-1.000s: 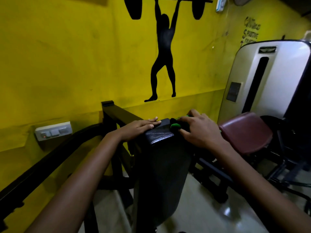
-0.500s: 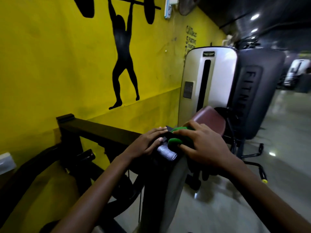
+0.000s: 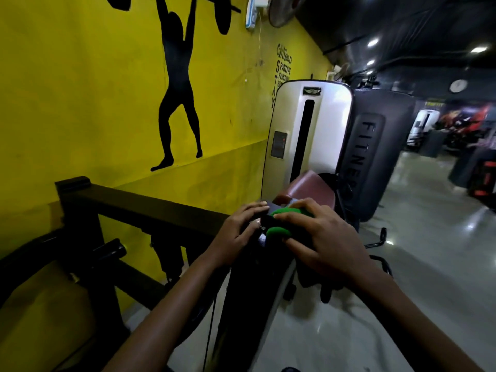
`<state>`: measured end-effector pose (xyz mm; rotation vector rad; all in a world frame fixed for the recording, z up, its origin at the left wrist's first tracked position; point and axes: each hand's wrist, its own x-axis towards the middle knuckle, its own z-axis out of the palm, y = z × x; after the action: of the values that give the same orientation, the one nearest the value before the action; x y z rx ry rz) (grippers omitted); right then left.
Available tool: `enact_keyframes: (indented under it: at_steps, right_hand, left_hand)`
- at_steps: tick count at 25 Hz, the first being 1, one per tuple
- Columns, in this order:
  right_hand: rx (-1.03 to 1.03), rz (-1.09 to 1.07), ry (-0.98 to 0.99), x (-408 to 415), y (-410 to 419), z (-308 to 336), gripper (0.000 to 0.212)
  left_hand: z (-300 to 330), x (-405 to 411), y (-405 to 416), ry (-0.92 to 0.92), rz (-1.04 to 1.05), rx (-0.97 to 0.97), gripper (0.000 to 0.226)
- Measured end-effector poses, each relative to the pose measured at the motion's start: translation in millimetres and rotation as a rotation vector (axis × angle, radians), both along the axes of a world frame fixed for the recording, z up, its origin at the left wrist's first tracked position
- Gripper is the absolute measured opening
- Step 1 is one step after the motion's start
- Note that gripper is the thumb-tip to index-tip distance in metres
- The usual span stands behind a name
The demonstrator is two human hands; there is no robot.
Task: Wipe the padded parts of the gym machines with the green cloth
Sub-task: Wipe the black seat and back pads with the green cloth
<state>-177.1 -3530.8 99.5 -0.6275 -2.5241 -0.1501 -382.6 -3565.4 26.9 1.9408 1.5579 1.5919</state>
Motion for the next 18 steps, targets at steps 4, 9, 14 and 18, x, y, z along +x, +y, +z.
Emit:
enact_keyframes:
  at_steps: [4, 9, 14, 18]
  right_hand:
    - [0.141, 0.044, 0.011, 1, -20, -11, 0.047]
    - [0.119, 0.095, 0.069, 2, -12, -12, 0.045]
    - [0.200, 0.166, 0.075, 5, -9, -22, 0.043]
    - [0.171, 0.174, 0.129, 4, -1, -21, 0.043]
  left_hand:
    - [1, -3, 0, 0.023, -0.018, -0.022, 0.057]
    - [2, -3, 2, -0.012, -0.026, -0.004, 0.058]
    - [5, -1, 0, -0.004, -0.023, -0.023, 0.059]
    - [8, 0, -4, 0.015, -0.004, -0.046, 0.062]
